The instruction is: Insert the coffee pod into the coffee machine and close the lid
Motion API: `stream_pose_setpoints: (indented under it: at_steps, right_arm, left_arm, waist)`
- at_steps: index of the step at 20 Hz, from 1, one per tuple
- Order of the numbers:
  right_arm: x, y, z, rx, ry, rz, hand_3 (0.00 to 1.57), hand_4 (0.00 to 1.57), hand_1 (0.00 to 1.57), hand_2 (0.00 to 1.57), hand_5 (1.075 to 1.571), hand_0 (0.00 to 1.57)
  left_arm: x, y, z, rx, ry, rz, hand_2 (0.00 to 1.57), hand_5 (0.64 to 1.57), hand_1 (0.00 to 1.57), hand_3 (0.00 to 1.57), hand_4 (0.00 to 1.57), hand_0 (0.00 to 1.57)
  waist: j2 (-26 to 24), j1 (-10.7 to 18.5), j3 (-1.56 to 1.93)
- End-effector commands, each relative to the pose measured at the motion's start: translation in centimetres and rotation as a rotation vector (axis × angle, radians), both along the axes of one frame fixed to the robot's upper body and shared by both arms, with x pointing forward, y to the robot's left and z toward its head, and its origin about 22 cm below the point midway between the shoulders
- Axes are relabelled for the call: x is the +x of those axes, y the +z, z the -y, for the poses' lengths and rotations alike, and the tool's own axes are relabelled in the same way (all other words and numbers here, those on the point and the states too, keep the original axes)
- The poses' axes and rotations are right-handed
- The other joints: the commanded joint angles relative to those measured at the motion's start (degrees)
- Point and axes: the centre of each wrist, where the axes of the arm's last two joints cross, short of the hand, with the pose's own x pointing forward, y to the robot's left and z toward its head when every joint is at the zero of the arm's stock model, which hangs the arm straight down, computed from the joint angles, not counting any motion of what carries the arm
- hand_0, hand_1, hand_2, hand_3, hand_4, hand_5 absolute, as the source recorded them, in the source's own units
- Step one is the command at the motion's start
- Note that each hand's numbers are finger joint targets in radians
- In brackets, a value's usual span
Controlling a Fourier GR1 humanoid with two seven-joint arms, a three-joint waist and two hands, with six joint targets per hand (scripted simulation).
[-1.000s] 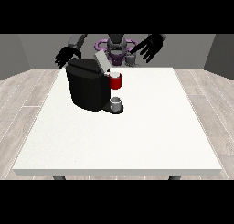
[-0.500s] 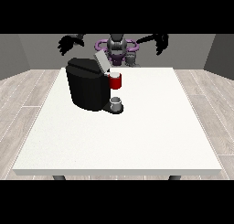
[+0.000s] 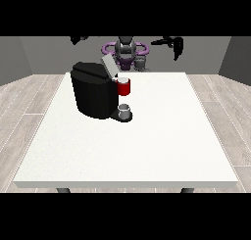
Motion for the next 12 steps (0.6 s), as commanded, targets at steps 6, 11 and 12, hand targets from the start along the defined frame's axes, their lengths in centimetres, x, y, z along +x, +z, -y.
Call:
stream_pose_setpoints:
  at_steps: [6, 11, 12]
  right_arm:
    - [1.6, 1.0, -0.4, -0.074, 0.091, 0.029, 0.0, 0.24, 0.0, 0.0, 1.571, 0.0]
    - [3.4, 3.6, -0.2, -0.074, 0.125, 0.092, 0.0, 0.0, 0.0, 0.0, 1.571, 0.0]
    - [2.6, 2.0, -3.4, -0.087, 0.141, 0.058, 0.0, 0.12, 0.0, 0.0, 1.571, 0.0]
  left_arm:
    - [-1.7, 0.2, 1.6, -0.086, -0.058, 0.014, 0.0, 1.571, 0.0, 0.0, 0.0, 0.0]
    - [-3.6, 0.2, 0.0, -0.105, -0.008, 0.077, 0.0, 1.571, 0.0, 0.0, 0.1, 0.0]
    - [-4.1, 0.0, 0.1, -0.097, -0.002, 0.048, 0.0, 1.571, 0.0, 0.0, 0.0, 0.0]
  waist:
    - [1.81, 6.07, 0.05]
    - [5.68, 5.3, 0.04]
    - [5.11, 4.57, 0.04]
